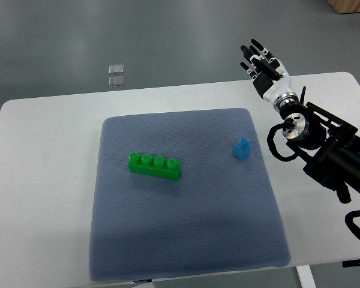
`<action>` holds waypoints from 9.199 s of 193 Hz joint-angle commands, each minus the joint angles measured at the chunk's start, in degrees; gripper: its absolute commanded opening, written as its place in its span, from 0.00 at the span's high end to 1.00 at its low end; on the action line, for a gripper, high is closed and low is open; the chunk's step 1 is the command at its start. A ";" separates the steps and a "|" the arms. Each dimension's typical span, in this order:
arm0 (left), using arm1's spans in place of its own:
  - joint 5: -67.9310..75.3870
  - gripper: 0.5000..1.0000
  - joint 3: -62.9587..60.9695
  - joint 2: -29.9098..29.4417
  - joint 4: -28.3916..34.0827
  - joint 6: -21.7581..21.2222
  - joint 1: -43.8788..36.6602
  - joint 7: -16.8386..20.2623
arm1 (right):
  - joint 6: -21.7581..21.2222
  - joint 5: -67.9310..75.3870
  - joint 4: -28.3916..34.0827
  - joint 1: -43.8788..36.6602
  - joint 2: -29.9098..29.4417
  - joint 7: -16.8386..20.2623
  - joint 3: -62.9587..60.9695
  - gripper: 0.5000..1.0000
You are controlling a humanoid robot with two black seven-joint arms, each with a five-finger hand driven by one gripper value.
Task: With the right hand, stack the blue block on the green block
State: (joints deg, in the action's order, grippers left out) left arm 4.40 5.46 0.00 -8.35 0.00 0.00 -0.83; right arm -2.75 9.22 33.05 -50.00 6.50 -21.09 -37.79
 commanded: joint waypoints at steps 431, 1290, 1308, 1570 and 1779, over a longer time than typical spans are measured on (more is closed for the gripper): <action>0.00 0.00 -0.01 0.00 0.00 0.00 0.00 -0.05 | -16.32 -107.84 25.14 -10.64 22.95 5.18 25.40 0.17; 0.00 0.00 -0.01 0.00 0.00 0.00 0.00 -0.05 | -2.52 -112.94 24.34 -14.77 3.70 1.32 30.49 0.96; 0.00 0.00 -0.01 0.00 0.00 0.00 -0.09 0.04 | -2.52 -112.94 24.34 -15.03 3.70 1.32 30.49 0.95; 0.00 0.00 -0.01 0.00 0.00 0.00 0.00 -0.05 | -1.38 -113.38 22.59 -13.89 1.59 1.67 30.93 0.95; 0.00 0.00 -0.01 0.00 0.00 0.00 0.00 -0.05 | -0.06 -114.96 20.39 -12.31 -0.26 1.67 30.84 0.95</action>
State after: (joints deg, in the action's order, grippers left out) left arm 4.39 5.45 0.00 -8.35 -0.01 -0.01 -0.83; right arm -2.80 -105.47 53.60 -62.36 6.26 -19.43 -6.96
